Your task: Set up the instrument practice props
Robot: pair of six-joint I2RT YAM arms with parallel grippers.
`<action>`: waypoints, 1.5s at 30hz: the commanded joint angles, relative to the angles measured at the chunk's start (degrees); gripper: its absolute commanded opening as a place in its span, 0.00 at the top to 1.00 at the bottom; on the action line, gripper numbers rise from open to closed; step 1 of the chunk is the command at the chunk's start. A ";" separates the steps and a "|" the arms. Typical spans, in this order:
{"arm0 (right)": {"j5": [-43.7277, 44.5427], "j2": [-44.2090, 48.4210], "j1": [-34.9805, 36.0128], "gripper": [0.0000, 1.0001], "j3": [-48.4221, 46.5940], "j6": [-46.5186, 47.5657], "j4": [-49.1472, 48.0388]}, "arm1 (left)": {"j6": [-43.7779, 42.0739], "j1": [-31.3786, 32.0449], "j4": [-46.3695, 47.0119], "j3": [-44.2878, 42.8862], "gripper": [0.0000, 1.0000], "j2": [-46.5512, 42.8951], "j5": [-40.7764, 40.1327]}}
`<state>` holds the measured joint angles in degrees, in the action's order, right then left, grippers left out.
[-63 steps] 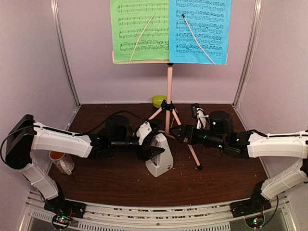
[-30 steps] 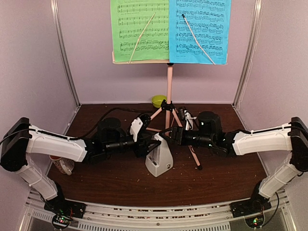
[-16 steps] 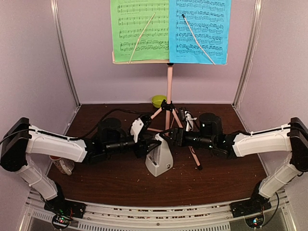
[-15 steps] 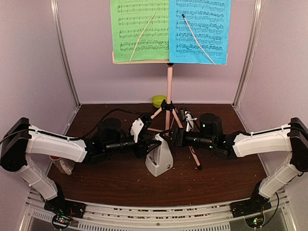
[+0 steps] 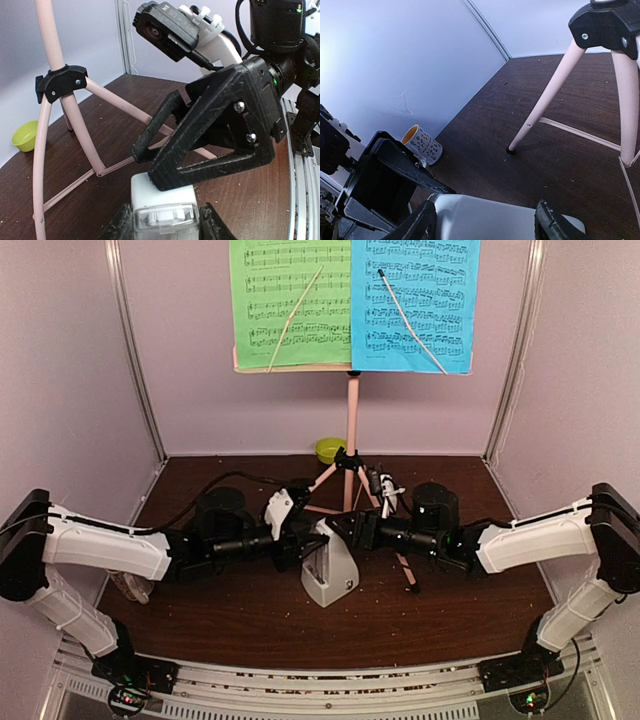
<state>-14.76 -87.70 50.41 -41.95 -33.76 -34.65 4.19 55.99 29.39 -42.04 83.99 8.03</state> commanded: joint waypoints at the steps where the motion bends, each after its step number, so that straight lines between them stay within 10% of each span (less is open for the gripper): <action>1: 4.66 -3.96 -0.58 0.34 4.39 2.55 14.19 | -4.69 0.00 0.66 2.63 0.75 -3.15 1.02; 12: 5.19 -3.55 -0.57 0.35 4.31 3.35 15.60 | -1.34 -0.36 4.10 6.83 0.81 -8.63 -1.94; 21: 4.09 -3.52 -0.49 0.34 4.04 3.26 15.03 | 4.43 -10.99 -22.43 2.43 0.80 -16.26 -7.94; 30: 4.57 -3.27 -0.42 0.34 3.39 4.00 16.14 | 13.55 -28.59 -52.58 -11.86 0.81 -7.10 -13.59; 45: 4.54 -1.03 0.10 0.33 0.93 4.93 18.69 | 16.35 -38.77 -54.87 -25.91 0.83 15.98 -14.78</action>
<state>-12.47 -86.85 50.13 -42.65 -31.64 -31.86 19.59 17.98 -25.12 -65.19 97.56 -5.56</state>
